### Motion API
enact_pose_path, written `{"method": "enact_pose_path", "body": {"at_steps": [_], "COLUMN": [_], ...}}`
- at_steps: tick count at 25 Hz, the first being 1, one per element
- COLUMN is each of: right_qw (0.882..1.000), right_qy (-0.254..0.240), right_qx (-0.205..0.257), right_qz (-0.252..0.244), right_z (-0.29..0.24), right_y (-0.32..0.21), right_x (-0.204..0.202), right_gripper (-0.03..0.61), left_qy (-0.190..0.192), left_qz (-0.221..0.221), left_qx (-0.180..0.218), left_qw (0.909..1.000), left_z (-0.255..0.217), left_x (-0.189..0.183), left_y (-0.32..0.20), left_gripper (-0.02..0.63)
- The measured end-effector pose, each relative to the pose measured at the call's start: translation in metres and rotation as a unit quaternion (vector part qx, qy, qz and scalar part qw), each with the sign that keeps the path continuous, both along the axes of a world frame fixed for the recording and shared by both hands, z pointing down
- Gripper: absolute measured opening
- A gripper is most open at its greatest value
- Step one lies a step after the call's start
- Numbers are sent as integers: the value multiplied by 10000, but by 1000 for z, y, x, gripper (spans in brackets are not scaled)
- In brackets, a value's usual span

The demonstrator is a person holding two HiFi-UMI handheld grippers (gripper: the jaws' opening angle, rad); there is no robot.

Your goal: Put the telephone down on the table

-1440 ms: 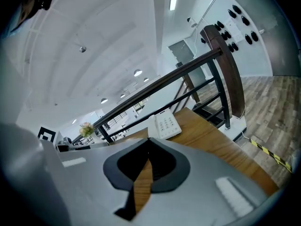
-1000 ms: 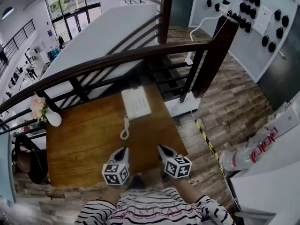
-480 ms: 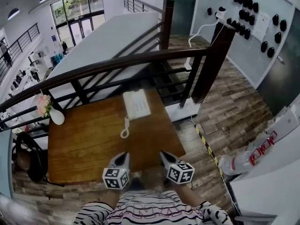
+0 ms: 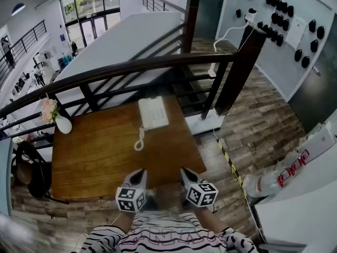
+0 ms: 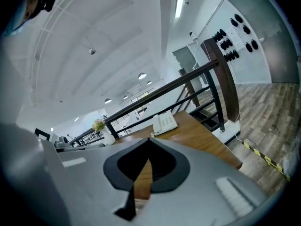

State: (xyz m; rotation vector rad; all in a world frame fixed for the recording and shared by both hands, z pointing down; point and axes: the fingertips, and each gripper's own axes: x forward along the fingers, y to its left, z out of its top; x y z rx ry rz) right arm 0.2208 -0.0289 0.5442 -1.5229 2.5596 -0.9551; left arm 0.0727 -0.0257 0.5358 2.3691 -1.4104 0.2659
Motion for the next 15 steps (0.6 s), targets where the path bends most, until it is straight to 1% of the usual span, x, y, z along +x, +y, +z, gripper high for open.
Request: {"method": "enact_pose_path", "body": {"at_steps": [15], "right_qw": [9999], "right_qy": [97], "right_qx": [-43], "right_qz": [22], "right_z": [5], "right_y": [-13], "right_x": [-9], "right_gripper": [0], "left_qy": [70], "left_qz": [-144], "left_qx": [-51], "left_qw": [9999], "left_z": [6], "left_x": [-15], "left_y": [-6], "left_gripper": [2]}}
